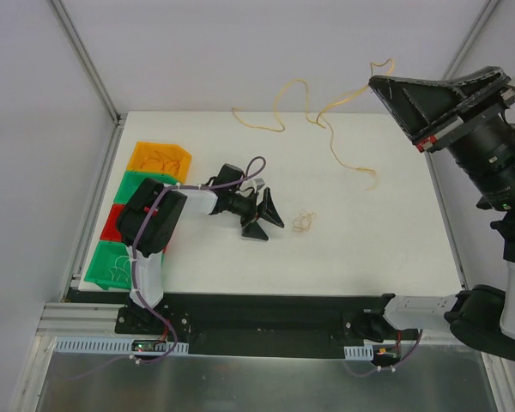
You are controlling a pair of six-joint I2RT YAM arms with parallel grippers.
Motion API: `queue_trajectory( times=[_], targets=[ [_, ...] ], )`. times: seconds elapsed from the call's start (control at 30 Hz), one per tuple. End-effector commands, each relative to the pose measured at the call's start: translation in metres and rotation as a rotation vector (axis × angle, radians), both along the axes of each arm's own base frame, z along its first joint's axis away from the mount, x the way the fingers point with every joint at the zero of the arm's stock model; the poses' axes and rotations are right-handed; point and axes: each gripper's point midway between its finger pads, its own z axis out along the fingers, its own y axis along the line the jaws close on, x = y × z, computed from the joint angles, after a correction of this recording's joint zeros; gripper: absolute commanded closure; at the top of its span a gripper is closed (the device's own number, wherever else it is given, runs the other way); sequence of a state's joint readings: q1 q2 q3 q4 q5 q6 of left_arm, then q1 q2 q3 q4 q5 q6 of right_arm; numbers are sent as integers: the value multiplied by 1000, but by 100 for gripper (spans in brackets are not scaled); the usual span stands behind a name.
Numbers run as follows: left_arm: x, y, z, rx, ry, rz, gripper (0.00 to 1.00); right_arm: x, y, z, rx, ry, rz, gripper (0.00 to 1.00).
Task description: Untangle the cables
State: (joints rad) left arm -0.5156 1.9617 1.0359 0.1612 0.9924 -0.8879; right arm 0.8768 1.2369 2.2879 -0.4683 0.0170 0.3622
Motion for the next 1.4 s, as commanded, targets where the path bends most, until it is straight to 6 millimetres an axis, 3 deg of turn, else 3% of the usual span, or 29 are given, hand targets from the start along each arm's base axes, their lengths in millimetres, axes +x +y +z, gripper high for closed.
queue_trajectory(
  times=[0.0,0.1,0.27,0.4,0.5,0.6,0.87,1.0,1.1,1.13,1.23,1.37],
  targets=[
    [10,-1,11,-8,-71,-6,13,8,-6,-16,-44,0,-65,100],
    [12,1,16,-1,-89,-3,13,27,-14,-50,-111,41,-175,100],
    [22,9,40,-28,-152,19,16,50,-22,-135,-247,157,-301,100],
    [32,21,68,-31,-275,43,18,51,-20,-192,-337,203,-298,100],
    [41,37,92,0,-397,87,20,51,-6,-229,-416,222,-243,100],
    [51,56,122,52,-569,148,20,45,18,-243,-473,204,-134,100],
    [68,122,196,201,-963,380,17,48,67,-245,-470,216,33,100],
    [57,143,228,233,-1039,474,16,60,90,-274,-499,265,67,100],
    [40,162,241,266,-1051,563,16,67,108,-309,-501,329,100,100],
    [31,167,244,263,-1061,580,16,69,114,-331,-512,364,115,100],
    [3,173,234,243,-1044,591,16,76,133,-384,-539,462,147,100],
    [-36,172,194,224,-920,530,15,69,157,-456,-630,572,203,100]
  ],
)
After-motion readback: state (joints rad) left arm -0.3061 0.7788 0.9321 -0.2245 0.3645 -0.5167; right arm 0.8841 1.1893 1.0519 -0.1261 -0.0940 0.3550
